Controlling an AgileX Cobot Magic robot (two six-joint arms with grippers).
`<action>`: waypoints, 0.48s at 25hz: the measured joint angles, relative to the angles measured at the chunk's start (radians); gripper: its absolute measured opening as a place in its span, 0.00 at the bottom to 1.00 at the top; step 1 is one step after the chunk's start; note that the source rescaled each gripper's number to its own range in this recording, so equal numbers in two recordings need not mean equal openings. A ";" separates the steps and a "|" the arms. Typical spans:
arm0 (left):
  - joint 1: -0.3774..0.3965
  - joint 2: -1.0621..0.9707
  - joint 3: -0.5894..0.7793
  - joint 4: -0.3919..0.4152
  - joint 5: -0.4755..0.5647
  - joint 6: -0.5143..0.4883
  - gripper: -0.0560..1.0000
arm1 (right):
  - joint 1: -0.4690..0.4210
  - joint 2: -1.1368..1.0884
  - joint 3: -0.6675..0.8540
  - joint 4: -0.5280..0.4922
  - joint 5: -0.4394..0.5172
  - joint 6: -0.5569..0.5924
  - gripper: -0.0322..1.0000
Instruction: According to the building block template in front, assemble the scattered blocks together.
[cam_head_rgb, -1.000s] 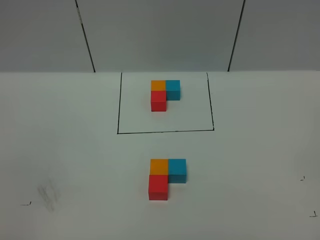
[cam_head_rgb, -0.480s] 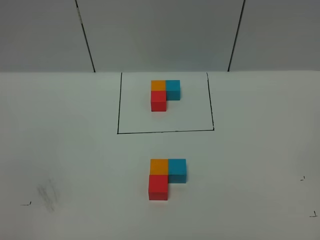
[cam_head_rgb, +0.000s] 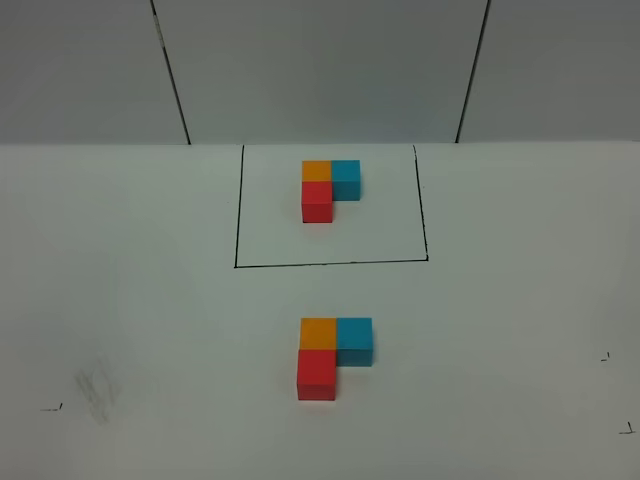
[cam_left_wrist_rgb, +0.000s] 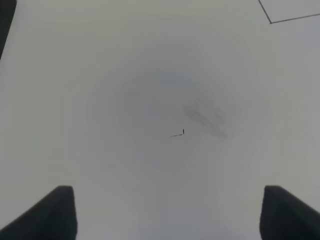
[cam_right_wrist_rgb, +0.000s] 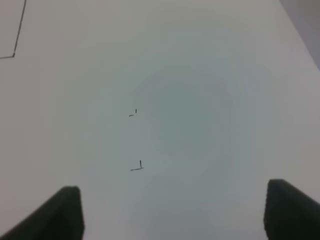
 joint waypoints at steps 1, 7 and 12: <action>0.000 0.000 0.000 0.000 0.000 0.000 0.99 | 0.000 0.000 0.000 0.000 0.000 0.000 0.54; 0.000 0.000 0.000 0.000 0.000 0.000 0.99 | 0.000 0.000 0.000 0.000 0.000 0.000 0.54; 0.000 0.000 0.000 0.000 0.000 0.000 0.99 | 0.000 0.000 0.000 0.000 0.000 0.000 0.54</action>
